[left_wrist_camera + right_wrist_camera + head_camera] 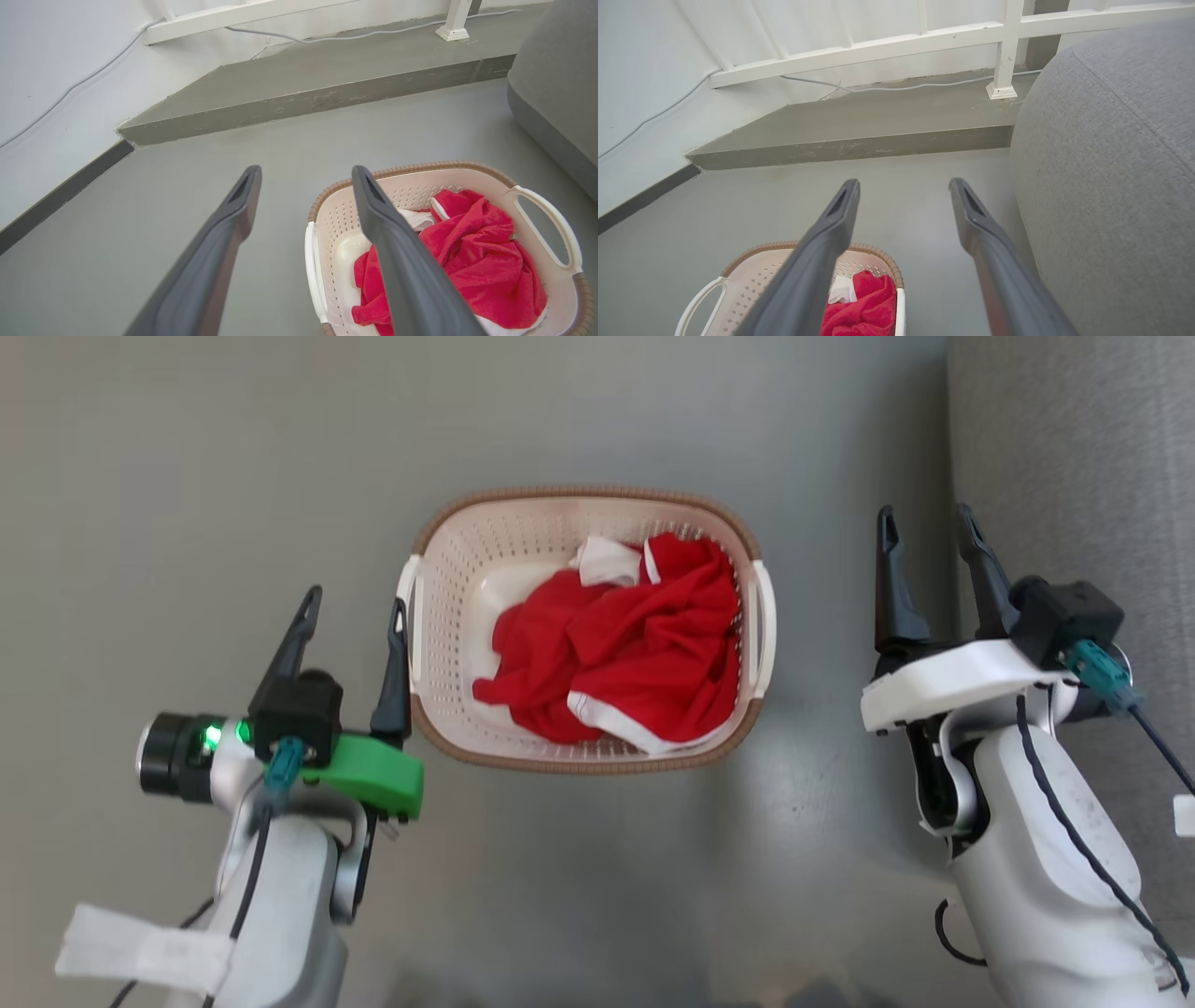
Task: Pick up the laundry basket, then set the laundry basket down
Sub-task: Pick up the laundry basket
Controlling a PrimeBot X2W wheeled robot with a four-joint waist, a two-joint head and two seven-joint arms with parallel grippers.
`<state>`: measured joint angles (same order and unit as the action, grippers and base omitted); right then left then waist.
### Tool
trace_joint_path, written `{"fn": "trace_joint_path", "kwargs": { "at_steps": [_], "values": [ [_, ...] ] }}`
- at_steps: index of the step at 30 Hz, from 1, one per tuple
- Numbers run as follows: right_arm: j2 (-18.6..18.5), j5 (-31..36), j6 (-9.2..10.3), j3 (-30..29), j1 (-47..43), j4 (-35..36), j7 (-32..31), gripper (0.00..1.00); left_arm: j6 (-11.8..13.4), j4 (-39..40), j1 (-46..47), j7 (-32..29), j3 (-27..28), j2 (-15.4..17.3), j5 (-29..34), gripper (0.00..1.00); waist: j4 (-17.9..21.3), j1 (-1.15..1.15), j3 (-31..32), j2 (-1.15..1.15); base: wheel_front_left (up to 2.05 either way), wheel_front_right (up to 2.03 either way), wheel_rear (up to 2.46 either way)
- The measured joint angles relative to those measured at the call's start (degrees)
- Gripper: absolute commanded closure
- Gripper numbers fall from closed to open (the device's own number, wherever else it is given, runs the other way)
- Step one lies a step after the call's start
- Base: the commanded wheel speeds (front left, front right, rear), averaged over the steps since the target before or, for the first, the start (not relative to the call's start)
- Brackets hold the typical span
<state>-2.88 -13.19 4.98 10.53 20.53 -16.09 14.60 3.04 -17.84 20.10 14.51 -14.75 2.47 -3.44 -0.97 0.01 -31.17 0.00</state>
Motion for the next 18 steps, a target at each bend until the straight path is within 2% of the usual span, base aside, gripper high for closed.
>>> {"fn": "trace_joint_path", "kwargs": {
  "at_steps": [18],
  "values": [
    [-0.57, -3.09, -0.35, 1.27, 11.70, -12.49, 0.00, 0.00, -1.01, -13.05, 16.71, 0.00, -1.11, -0.91, -1.40, 0.00, -1.39, 0.00, -14.68, 0.00, 0.00, 0.00, 0.00]
  ]
}}
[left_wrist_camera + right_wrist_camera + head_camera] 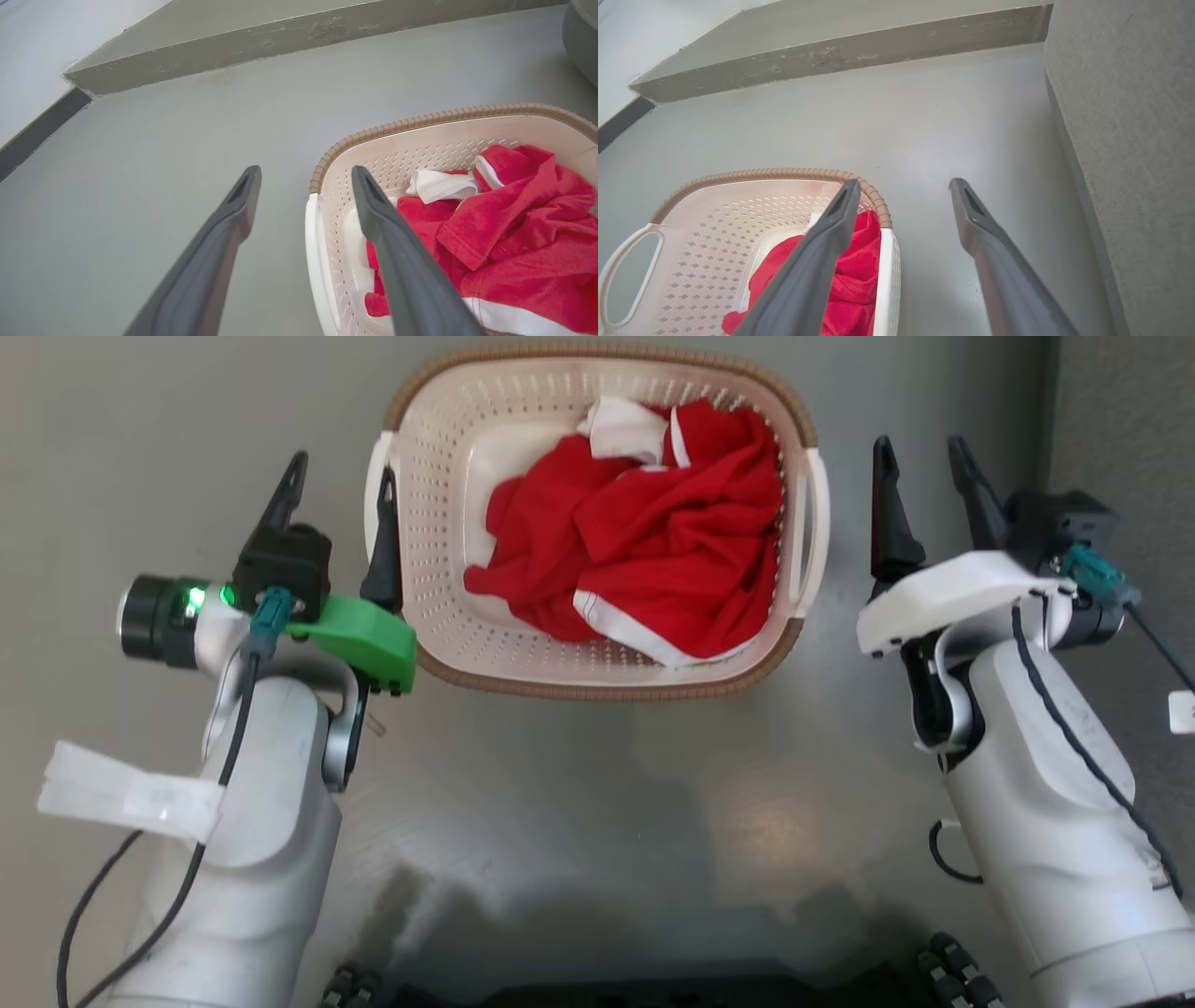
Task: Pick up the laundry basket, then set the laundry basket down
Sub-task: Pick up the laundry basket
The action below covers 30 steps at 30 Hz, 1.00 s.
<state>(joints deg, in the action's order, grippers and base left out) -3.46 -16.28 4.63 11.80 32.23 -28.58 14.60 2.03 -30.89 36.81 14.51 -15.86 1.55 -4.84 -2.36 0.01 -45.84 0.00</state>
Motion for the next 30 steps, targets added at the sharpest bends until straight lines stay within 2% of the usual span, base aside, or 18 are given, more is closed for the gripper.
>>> {"fn": "trace_joint_path", "kwargs": {
  "at_steps": [11, 20, 30],
  "values": [
    [-0.13, -0.97, -0.10, 1.66, 5.02, -4.65, 0.00, 0.00, -0.07, -4.11, 4.55, 0.00, -1.01, -0.24, 0.00, 0.00, -0.87, 0.00, -6.58, 0.00, 0.00, 0.00, 0.00],
    [-0.21, -2.05, -1.09, 4.78, 7.33, -7.46, 0.00, 0.00, -0.59, -8.32, 5.59, 0.00, -2.77, -0.31, -1.01, 0.00, -1.23, 0.00, -8.38, 0.00, 0.00, 0.00, 0.00],
    [-0.32, -4.07, -1.08, 7.00, 9.46, -12.34, 0.00, 0.00, -1.47, -12.41, 8.45, 0.00, -4.15, -0.38, -2.13, 0.00, -1.01, -0.01, -10.37, 0.00, 0.00, 0.00, 0.00]
  ]
}}
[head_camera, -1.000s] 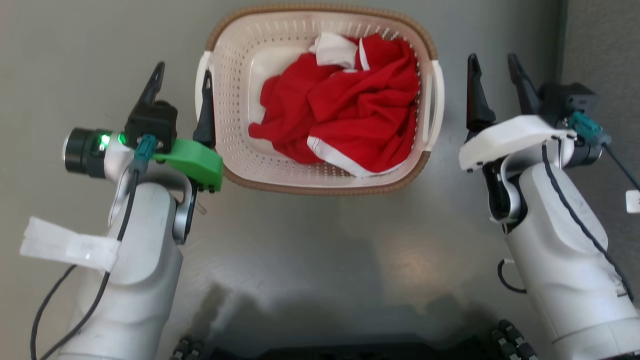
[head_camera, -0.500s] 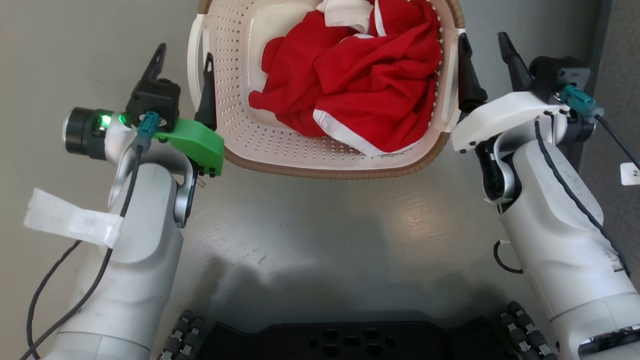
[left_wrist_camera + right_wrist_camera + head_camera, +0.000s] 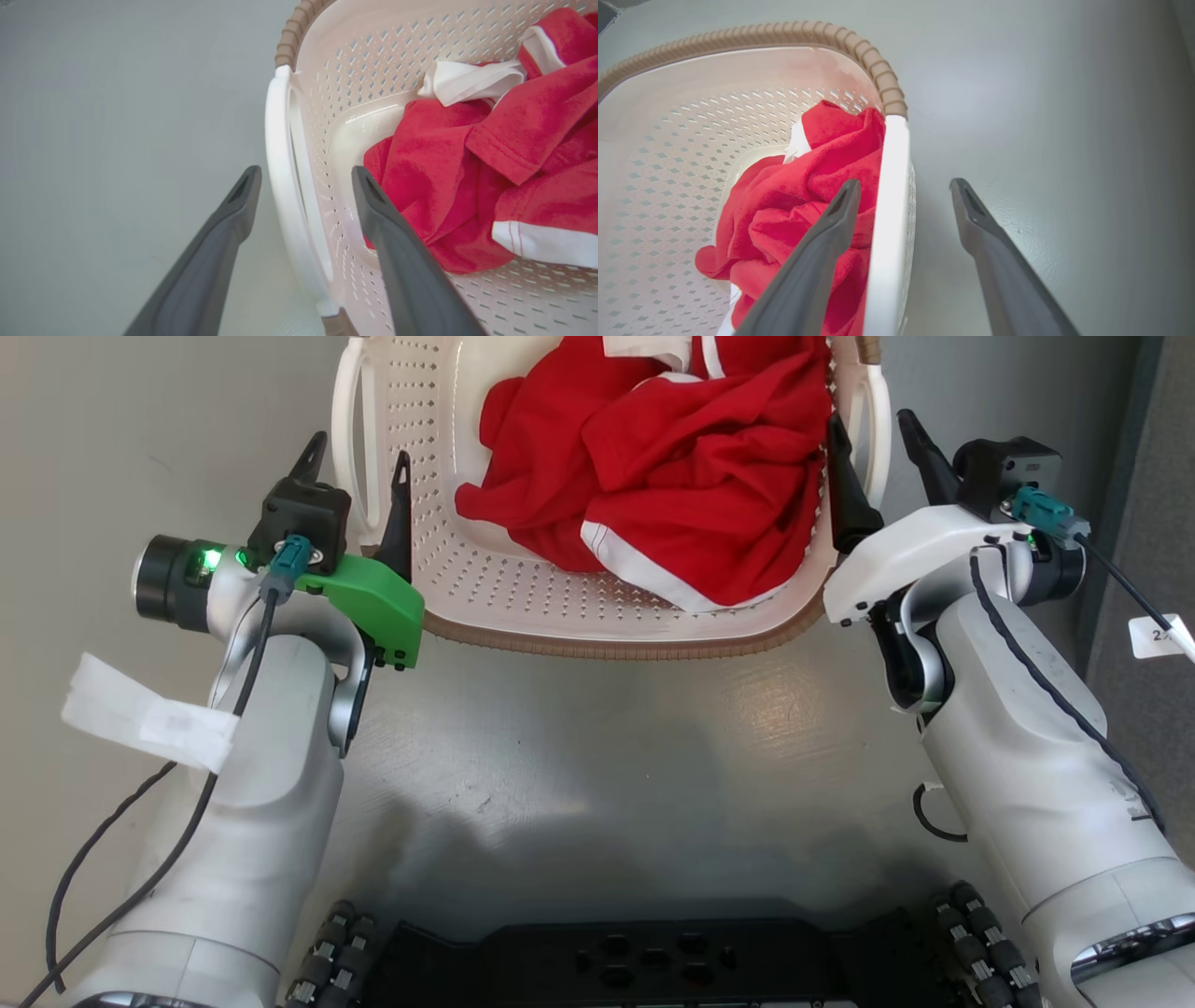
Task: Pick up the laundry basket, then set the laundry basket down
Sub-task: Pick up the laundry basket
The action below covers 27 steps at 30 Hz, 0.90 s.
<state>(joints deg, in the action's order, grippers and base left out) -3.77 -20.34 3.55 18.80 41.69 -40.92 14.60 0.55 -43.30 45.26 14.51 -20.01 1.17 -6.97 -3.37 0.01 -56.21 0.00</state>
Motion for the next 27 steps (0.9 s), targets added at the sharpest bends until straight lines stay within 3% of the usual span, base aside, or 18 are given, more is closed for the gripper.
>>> {"fn": "trace_joint_path", "kwargs": {
  "at_steps": [19, 23, 24, 25, 26, 27],
  "values": [
    [-0.04, -4.05, -0.19, 5.25, 3.98, -6.43, 0.00, 0.00, -1.11, -8.02, 3.93, 0.00, -2.08, -0.08, -3.97, 0.00, -0.10, 0.00, -1.37, 0.00, 0.00, 0.00, 0.00],
    [-0.04, -4.80, -0.19, 6.32, 4.47, -7.31, 0.00, 0.15, -1.64, -9.46, 4.52, 0.00, -3.10, -0.09, -5.49, 0.00, 0.04, 0.00, -1.54, 0.00, 0.00, 0.00, 0.00],
    [-0.04, -4.98, -0.19, 6.60, 4.71, -7.50, 0.00, 0.23, -1.64, -9.98, 4.69, 0.00, -3.41, -0.09, -5.70, 0.11, 0.08, 0.00, -1.58, 0.00, 0.00, 0.00, 0.00],
    [-0.04, -4.98, -0.19, 6.87, 4.92, -7.61, 0.00, 0.34, -1.65, -10.16, 4.79, 0.00, -3.76, -0.08, -5.98, 0.44, 0.12, 0.00, -1.61, 0.00, 0.00, 0.00, 0.00],
    [-0.04, -5.09, -0.19, 7.12, 5.11, -7.72, 0.00, 0.50, -1.92, -10.38, 4.98, 0.00, -4.05, -0.09, -6.11, 0.63, 0.16, 0.00, -1.64, 0.00, 0.00, 0.00, 0.00],
    [-0.04, -5.32, -0.18, 7.33, 5.29, -7.89, 0.00, 0.55, -2.14, -10.57, 5.22, 0.00, -4.25, -0.09, -6.33, 0.85, 0.19, 0.00, -1.66, 0.00, 0.00, 0.00, 0.00]
  ]
}}
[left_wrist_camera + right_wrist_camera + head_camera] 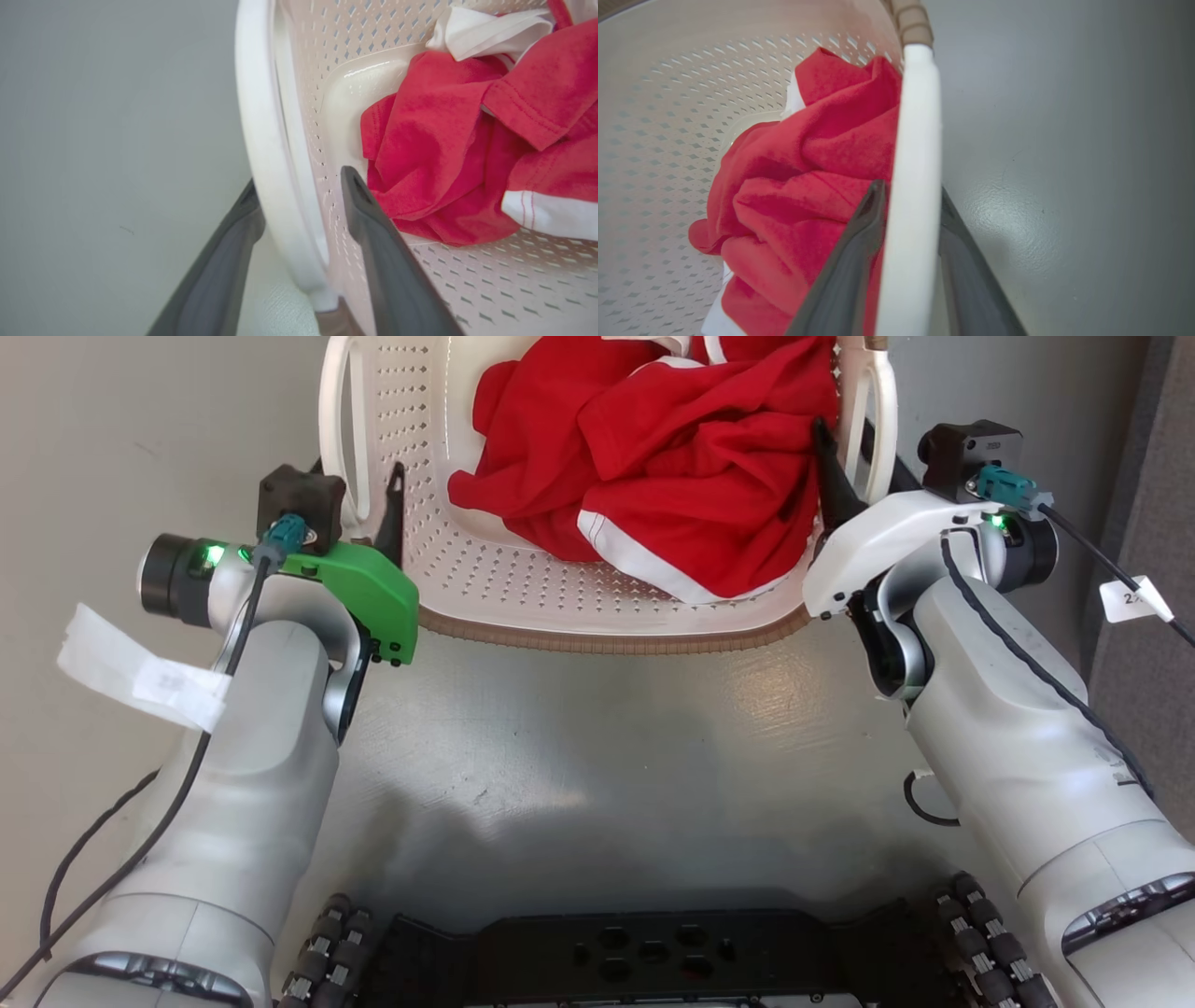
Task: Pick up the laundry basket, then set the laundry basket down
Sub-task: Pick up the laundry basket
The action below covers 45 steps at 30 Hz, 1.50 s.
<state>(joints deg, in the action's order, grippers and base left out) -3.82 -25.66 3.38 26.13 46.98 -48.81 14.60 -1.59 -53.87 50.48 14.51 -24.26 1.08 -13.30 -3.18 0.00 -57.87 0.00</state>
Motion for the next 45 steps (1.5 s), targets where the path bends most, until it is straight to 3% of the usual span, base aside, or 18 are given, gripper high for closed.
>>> {"fn": "trace_joint_path", "kwargs": {
  "at_steps": [1, 4, 17, 30, 45],
  "values": [
    [0.00, -0.20, 0.01, 0.18, 0.14, -0.24, 0.00, 0.63, 0.00, -0.12, 0.21, 0.00, -0.18, -0.01, -0.33, 1.00, 0.03, 0.00, -0.02, 0.00, 0.00, 0.00, 0.00],
    [0.24, -0.87, 0.23, 0.70, 0.73, -0.97, 0.00, 1.00, -0.42, -0.57, 0.66, 0.03, -0.78, -0.20, -0.93, 1.00, 0.10, 0.00, -0.01, 0.00, 0.00, 0.00, 0.00],
    [0.36, -3.22, 0.75, 1.79, 1.20, -4.71, 0.00, 1.00, -0.41, -2.19, 0.70, 0.16, -2.82, -0.69, -4.20, 1.00, 0.22, 0.00, 2.27, 0.00, 0.00, 0.00, 0.00],
    [0.83, -5.93, 0.64, 3.43, -0.68, -8.37, 0.00, 1.00, 0.01, -4.30, -2.68, 0.15, -4.37, -1.27, -7.02, 1.00, 0.90, 0.00, 8.81, 0.00, 0.00, 0.00, 0.00],
    [2.14, -10.07, -1.52, 7.44, -8.06, -13.10, -0.63, 1.00, 0.01, -8.87, -11.68, 0.15, -5.86, -2.19, -11.31, 1.00, 1.86, -0.01, 20.03, 0.00, 0.00, 0.00, 0.00]
  ]
}}
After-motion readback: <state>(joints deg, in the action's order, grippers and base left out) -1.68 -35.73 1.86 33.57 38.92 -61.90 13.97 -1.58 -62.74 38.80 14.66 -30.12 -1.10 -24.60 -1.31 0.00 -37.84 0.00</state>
